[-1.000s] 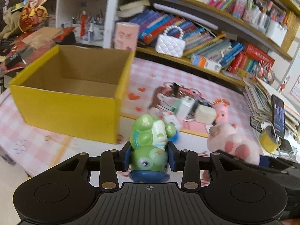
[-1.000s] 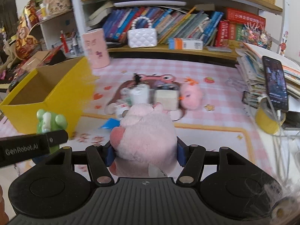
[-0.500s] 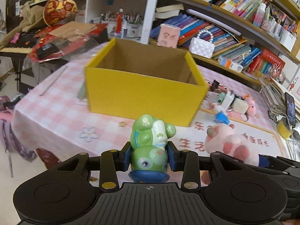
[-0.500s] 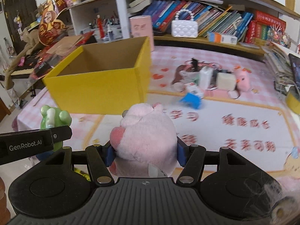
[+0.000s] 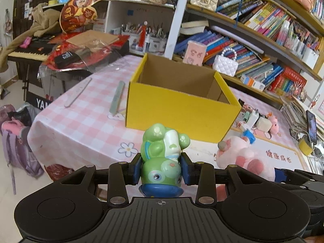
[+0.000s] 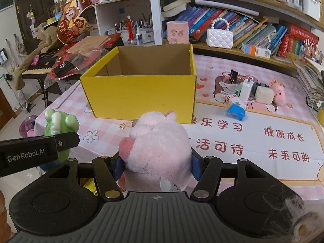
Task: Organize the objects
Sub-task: 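Carry the pig and frog toy over the yellow box with both grippers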
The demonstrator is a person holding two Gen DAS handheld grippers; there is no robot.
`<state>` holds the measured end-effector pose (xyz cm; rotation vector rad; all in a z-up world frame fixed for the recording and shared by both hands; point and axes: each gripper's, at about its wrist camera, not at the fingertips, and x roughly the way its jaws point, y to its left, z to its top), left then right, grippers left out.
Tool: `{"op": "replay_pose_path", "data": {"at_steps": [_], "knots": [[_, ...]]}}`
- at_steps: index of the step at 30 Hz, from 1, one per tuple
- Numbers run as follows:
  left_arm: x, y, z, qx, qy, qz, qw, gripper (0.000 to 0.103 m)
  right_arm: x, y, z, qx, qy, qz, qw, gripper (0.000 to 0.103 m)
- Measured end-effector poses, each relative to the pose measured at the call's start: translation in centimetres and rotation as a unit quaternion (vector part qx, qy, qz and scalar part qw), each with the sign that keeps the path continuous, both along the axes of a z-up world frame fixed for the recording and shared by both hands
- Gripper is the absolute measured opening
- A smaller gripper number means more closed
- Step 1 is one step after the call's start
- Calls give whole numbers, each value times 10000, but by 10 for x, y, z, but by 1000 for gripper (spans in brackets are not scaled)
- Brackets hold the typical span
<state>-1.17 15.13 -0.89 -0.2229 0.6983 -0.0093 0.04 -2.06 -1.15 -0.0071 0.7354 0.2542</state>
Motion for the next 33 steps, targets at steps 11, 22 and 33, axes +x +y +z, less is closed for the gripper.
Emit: {"op": "replay_pose_path", "data": {"at_steps": [11, 22, 33], "knots": [[-6, 22, 12, -254, -304, 212, 9990, 37, -11, 19, 18, -254, -550, 218, 9979, 59], [14, 25, 31, -214, -631, 418, 9969, 37, 8, 32, 33, -280, -1062, 545, 9925, 59], [71, 15, 56, 38, -1006, 369, 9942, 37, 72, 23, 54, 195, -931, 431, 9945, 59]]}}
